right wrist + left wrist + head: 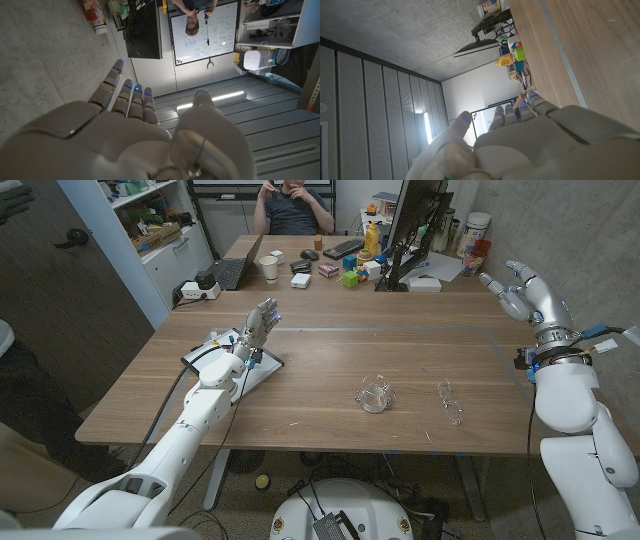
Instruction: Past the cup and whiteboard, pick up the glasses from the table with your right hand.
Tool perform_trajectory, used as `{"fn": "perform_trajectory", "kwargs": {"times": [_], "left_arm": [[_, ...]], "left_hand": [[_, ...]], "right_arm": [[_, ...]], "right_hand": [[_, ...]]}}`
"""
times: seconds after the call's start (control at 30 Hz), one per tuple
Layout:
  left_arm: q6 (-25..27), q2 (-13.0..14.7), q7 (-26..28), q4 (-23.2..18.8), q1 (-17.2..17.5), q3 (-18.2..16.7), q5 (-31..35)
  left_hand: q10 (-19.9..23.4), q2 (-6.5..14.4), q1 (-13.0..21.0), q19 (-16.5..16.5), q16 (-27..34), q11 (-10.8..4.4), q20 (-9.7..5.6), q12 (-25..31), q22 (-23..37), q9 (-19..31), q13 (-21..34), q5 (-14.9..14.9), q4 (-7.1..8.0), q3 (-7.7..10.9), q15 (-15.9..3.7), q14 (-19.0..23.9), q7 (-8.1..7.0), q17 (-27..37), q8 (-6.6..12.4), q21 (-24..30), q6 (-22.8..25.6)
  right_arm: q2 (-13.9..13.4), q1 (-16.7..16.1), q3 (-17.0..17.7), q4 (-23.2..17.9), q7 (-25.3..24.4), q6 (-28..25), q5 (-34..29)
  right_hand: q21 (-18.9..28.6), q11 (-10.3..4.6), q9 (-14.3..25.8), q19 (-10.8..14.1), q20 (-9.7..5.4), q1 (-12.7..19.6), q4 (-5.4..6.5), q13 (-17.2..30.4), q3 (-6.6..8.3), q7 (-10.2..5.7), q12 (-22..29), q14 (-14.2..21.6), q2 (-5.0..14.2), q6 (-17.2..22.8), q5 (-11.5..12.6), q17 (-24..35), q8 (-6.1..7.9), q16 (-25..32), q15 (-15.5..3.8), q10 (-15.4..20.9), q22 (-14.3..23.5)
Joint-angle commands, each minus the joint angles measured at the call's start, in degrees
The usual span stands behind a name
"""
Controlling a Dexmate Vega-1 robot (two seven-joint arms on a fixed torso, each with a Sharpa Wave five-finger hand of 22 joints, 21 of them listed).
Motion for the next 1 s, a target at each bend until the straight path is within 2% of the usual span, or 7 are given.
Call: {"fn": "perform_trajectory", "kwargs": {"times": [0.03,0.23,0.4,0.63,0.73,0.87,1.0], "left_arm": [[0.11,-0.37,-0.96,0.96,-0.94,0.48,0.18],[0.09,-0.54,-1.55,1.44,-1.35,0.65,0.18],[0.14,-0.52,-1.67,1.44,-1.39,0.65,0.26],[0.34,-0.63,-1.81,1.47,-1.3,0.69,0.21],[0.4,-0.68,-2.05,1.65,-1.44,0.82,0.25],[0.39,-0.74,-2.05,1.7,-1.51,0.86,0.36],[0.34,-0.81,-2.34,1.94,-1.62,0.91,0.31]], "left_hand": [[-0.36,3.84,0.0,-0.04,0.36,0.1,0.49,0.32,0.31,0.23,0.23,0.34,0.14,-0.09,0.07,-0.54,0.4,0.11,0.23,0.12,-0.17],[-0.4,3.83,-0.01,-0.05,0.38,0.21,0.49,0.31,0.32,0.23,0.23,0.34,0.15,-0.12,0.01,-0.51,0.4,0.11,0.21,0.12,-0.23],[-0.39,3.83,-0.02,-0.07,0.38,0.22,0.53,0.32,0.32,0.23,0.23,0.34,0.15,-0.15,0.07,-0.51,0.39,0.11,0.22,0.12,-0.23],[-0.31,3.83,-0.02,-0.06,0.37,0.18,0.5,0.35,0.32,0.23,0.23,0.35,0.16,-0.18,0.1,-0.52,0.45,0.11,0.22,0.12,-0.22],[-0.32,3.82,-0.03,-0.05,0.37,0.23,0.46,0.35,0.32,0.23,0.23,0.35,0.16,-0.2,0.06,-0.53,0.41,0.11,0.22,0.12,-0.23],[-0.31,3.78,-0.05,-0.06,0.36,0.25,0.42,0.36,0.32,0.23,0.23,0.35,0.17,-0.24,0.02,-0.58,0.4,0.12,0.22,0.12,-0.23],[-0.35,3.71,-0.09,-0.07,0.37,0.2,0.42,0.34,0.32,0.23,0.23,0.34,0.19,-0.31,0.01,-0.57,0.32,0.13,0.24,0.12,-0.19]], "right_arm": [[3.46,-5.52,-1.23,-7.19,1.34,-4.57,-13.1],[4.95,-6.92,-1.93,-9.13,1.61,-4.55,-15.87],[5.37,-7.11,-3.28,-10.5,4.06,-5.62,-19.26],[5.28,-6.54,-4.07,-11.32,8.9,-7.17,-22.21],[4.94,-5.77,-4.85,-11.4,11.75,-8.44,-24.52],[4.44,-4.82,-6.2,-11.62,15.75,-10.26,-28.27],[3.99,-4.28,-7.18,-11.22,17.56,-10.92,-30.67]], "right_hand": [[-0.12,-0.14,0.32,0.45,0.1,0.1,-0.28,0.32,-0.01,-0.07,-0.16,0.29,-0.72,-0.26,0.0,0.17,0.05,-0.01,-0.06,-0.23,0.23],[-0.11,0.11,0.37,1.19,-0.01,-0.18,-0.32,0.34,-0.26,0.19,0.09,1.21,-1.07,0.32,-0.11,0.23,0.33,0.22,-0.47,0.57,0.24],[-0.09,0.0,0.39,1.81,-0.13,-0.16,-0.4,0.36,-0.25,0.03,0.29,1.97,-1.05,0.49,-0.14,0.26,0.41,0.39,-0.62,1.26,0.25],[-0.04,-0.05,0.41,2.44,0.0,-0.07,-0.51,0.38,-0.2,0.14,0.39,2.51,-1.01,0.53,-0.14,0.27,0.44,0.46,-0.8,1.75,0.26],[0.18,-0.16,0.43,3.47,0.64,-0.04,-0.6,0.4,-0.22,0.16,0.42,2.82,-1.06,0.54,-0.16,0.28,0.45,0.45,-0.81,2.02,0.27],[0.25,-0.17,0.44,3.89,0.73,-0.02,-0.68,0.41,-0.27,0.27,0.4,2.94,-1.17,0.61,-0.17,0.28,0.48,0.43,-0.76,2.08,0.28],[0.22,-0.37,0.45,4.35,0.66,-0.12,-0.81,0.42,-0.56,0.15,0.41,3.1,-1.7,1.51,-0.16,0.27,0.82,0.36,-0.87,2.33,0.27]]}}
